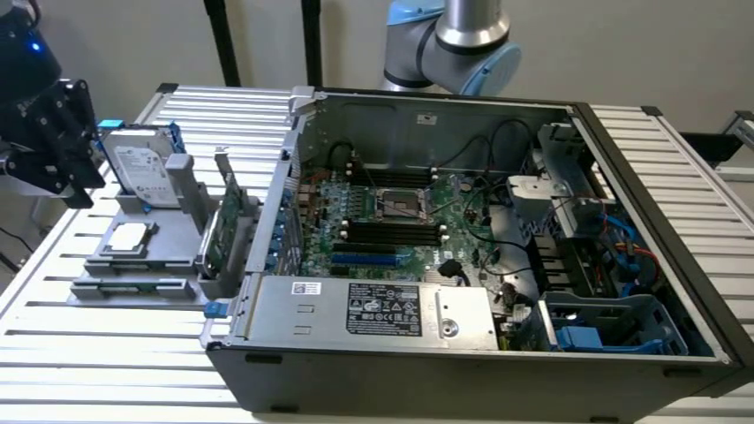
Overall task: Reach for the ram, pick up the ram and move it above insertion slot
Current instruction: 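Pick up the ram and move it above insertion slot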
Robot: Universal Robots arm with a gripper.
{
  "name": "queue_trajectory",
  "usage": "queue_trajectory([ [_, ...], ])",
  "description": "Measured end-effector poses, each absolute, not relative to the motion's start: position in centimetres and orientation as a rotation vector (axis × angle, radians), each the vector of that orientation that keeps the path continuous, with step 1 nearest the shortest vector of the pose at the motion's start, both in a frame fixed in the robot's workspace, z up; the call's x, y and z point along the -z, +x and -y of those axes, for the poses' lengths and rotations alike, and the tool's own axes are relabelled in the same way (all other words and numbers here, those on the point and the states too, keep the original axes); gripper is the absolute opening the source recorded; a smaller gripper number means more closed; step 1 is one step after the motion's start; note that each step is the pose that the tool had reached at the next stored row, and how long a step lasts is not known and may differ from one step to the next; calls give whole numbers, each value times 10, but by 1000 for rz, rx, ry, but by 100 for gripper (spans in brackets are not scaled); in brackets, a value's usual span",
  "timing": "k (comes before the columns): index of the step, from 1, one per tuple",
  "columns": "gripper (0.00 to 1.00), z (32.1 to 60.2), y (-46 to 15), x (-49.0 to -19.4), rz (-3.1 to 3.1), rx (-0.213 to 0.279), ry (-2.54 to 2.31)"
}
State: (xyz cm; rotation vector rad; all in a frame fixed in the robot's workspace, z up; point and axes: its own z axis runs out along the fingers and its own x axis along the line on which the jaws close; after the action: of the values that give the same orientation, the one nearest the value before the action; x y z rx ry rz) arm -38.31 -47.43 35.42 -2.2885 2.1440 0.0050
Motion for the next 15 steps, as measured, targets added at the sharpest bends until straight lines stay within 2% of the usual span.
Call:
queue_trajectory([
  [15, 36, 479, -384, -327, -2136, -5, -2296],
])
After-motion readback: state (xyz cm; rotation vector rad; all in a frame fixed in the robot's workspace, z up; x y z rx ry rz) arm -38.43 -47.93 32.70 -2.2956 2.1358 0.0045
